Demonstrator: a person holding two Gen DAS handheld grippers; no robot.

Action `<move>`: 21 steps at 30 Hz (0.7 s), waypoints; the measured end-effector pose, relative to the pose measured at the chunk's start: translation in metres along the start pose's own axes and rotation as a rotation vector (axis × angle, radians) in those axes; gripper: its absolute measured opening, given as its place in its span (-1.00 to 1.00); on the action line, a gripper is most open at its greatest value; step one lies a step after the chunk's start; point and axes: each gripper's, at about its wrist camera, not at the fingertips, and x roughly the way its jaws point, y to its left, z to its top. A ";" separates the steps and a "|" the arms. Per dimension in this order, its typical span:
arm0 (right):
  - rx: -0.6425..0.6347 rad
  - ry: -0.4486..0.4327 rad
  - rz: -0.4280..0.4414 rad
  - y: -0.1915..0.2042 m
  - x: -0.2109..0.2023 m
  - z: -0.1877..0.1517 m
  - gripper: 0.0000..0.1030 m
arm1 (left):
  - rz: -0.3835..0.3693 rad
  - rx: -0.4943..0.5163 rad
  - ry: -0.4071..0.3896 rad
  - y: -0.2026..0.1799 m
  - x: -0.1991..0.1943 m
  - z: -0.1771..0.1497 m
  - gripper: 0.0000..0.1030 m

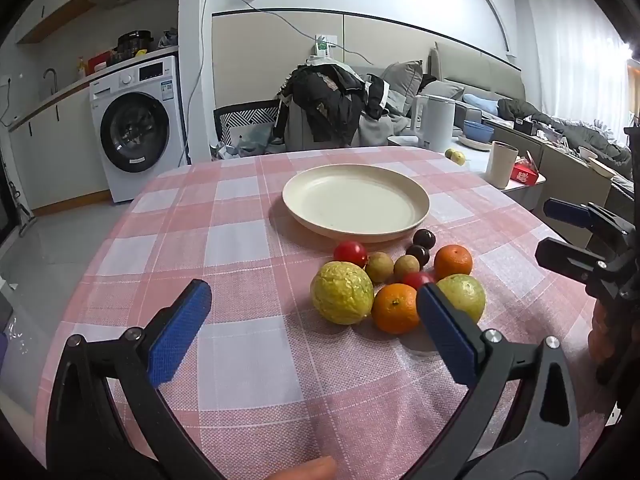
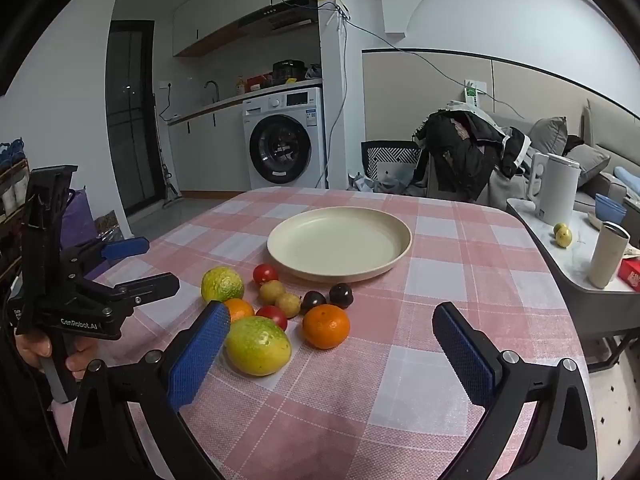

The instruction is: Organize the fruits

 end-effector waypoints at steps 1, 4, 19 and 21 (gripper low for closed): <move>0.000 0.003 -0.001 -0.001 0.003 -0.001 1.00 | 0.000 0.002 -0.001 -0.001 0.000 0.000 0.98; -0.003 0.003 -0.002 0.001 0.004 0.000 1.00 | 0.000 0.005 -0.003 -0.002 0.000 0.000 0.98; -0.002 0.005 -0.005 -0.001 0.006 -0.001 1.00 | 0.002 0.002 -0.003 -0.004 -0.004 0.001 0.98; -0.002 0.004 -0.003 -0.001 0.006 -0.002 1.00 | 0.000 0.002 -0.003 0.000 -0.001 0.000 0.98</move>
